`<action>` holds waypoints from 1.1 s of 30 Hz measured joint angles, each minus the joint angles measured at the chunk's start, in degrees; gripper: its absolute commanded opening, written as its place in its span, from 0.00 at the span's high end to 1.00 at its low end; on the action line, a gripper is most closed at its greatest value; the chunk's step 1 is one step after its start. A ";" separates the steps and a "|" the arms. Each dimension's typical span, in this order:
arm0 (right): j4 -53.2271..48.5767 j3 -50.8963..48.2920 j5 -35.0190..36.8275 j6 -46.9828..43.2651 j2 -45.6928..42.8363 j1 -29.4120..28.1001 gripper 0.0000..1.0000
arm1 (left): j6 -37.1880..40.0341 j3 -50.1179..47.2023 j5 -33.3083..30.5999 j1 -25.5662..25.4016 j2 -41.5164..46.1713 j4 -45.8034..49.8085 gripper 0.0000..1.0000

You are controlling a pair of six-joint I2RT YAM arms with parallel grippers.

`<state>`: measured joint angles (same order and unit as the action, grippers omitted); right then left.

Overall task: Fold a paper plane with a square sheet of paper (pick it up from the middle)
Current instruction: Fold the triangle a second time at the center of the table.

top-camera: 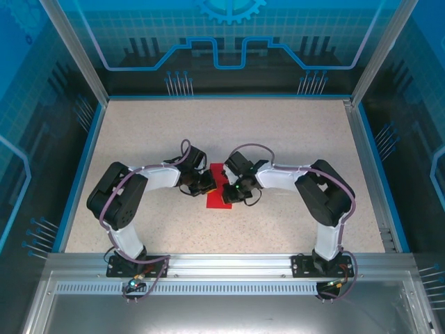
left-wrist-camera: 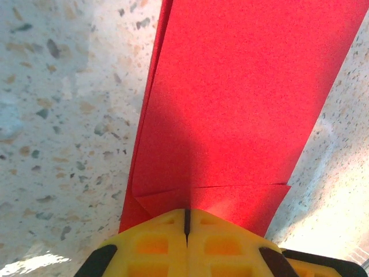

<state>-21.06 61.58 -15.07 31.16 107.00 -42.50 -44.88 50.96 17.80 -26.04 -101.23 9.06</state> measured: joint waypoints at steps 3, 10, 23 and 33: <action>0.22 -1.68 0.02 -0.35 -1.33 0.00 0.94 | -0.09 0.02 0.00 -0.04 0.00 0.13 0.95; -0.63 -3.34 0.00 -1.99 -2.89 0.00 0.94 | -0.15 0.35 0.00 -0.04 -0.09 0.66 0.95; -2.05 -1.40 -0.79 -0.74 -8.94 0.92 0.93 | -0.04 0.37 0.44 -0.04 -0.09 0.59 0.95; 0.72 2.45 -1.95 0.42 0.26 0.70 0.94 | 0.00 0.37 0.48 -0.04 -0.13 0.59 0.95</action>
<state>-20.34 64.03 -17.02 31.57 107.26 -41.80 -44.88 51.33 18.28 -26.09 -101.36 9.65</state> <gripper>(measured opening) 0.067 0.053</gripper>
